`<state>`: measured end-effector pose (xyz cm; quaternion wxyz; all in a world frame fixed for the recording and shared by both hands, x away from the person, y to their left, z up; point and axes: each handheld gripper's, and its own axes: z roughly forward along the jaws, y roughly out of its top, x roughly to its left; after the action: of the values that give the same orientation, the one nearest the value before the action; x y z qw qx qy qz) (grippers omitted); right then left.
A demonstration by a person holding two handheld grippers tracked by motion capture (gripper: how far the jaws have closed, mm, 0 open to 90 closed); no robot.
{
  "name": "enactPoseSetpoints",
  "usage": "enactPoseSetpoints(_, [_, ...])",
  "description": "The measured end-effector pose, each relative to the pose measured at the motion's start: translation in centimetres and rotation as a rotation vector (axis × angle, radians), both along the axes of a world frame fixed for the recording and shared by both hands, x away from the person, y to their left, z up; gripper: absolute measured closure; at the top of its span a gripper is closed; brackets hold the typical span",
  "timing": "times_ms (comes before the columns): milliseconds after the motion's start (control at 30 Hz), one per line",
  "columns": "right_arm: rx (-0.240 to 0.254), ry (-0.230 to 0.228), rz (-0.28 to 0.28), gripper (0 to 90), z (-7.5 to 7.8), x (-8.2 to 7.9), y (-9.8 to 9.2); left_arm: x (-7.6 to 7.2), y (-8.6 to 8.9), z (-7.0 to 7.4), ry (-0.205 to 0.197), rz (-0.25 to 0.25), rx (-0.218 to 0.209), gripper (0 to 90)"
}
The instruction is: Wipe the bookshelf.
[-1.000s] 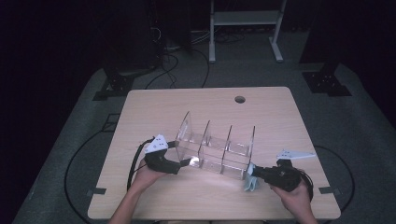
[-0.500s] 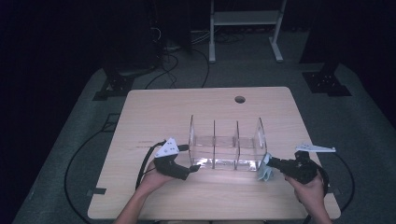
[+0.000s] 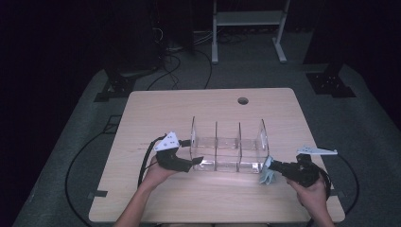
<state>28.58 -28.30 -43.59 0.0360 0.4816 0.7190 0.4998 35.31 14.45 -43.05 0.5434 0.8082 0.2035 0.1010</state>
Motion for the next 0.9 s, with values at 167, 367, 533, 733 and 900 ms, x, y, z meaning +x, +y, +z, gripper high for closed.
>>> enactPoseSetpoints(167, [-0.001, -0.001, -0.004, 82.9, 0.0, 0.7, 0.1, 0.3, 0.4, 0.0, 0.017, 0.002, -0.008, 30.9])
enactPoseSetpoints(367, [0.001, -0.010, -0.024, 83.0, -0.3, 1.6, 0.3, -0.5, 1.3, -0.2, 0.029, -0.021, -0.029, 36.8])
enactPoseSetpoints(533, [-0.026, -0.024, -0.032, 83.1, 0.3, 2.5, 0.7, -1.4, 2.0, -0.1, 0.028, -0.039, -0.039, 40.9])
enactPoseSetpoints(733, [-0.049, -0.079, -0.045, 83.1, 1.6, 2.9, 0.9, -2.0, 2.2, -0.4, 0.018, -0.038, -0.052, 43.1])
enactPoseSetpoints(900, [-0.083, -0.016, -0.047, 83.0, -0.9, 3.5, 1.4, -2.4, 2.3, -0.2, 0.025, -0.040, -0.049, 43.8])
